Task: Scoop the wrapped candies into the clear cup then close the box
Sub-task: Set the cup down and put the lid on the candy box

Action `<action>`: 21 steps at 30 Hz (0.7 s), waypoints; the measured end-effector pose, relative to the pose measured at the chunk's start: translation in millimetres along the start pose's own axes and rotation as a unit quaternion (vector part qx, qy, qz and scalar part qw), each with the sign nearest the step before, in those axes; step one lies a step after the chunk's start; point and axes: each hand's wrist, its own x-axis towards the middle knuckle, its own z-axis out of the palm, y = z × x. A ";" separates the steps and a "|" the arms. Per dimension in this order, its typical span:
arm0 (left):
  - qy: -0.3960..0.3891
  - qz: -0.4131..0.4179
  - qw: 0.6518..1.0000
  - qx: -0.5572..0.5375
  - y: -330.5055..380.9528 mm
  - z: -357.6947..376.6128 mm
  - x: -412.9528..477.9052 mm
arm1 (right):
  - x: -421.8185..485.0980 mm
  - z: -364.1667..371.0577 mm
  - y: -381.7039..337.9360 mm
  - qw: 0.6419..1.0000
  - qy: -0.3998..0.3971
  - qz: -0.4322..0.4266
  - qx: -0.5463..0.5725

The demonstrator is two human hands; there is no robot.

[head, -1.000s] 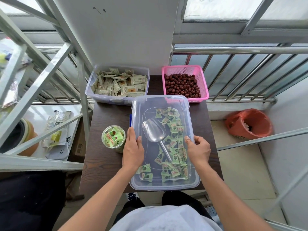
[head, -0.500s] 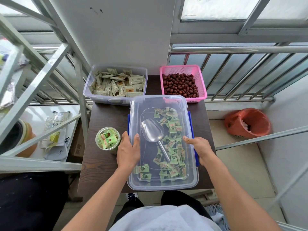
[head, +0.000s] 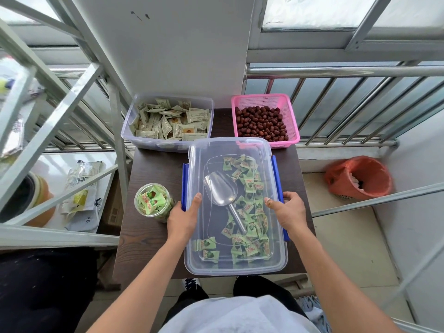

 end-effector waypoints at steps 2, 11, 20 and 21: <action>0.036 0.009 0.999 0.003 -1.1 0.3 -2.9 | -4.4 0.9 -2.2 0.999 0.002 -0.027 -0.020; 0.101 0.054 0.993 0.012 10.3 11.0 -20.0 | -18.0 6.4 -8.6 0.997 0.017 -0.059 -0.057; 0.108 0.082 0.990 0.047 16.9 14.2 -28.4 | -17.3 10.4 -5.7 0.997 0.030 -0.048 -0.051; 0.114 0.081 0.989 0.057 18.8 15.2 -30.2 | -17.7 10.9 -6.3 0.997 0.031 -0.047 -0.053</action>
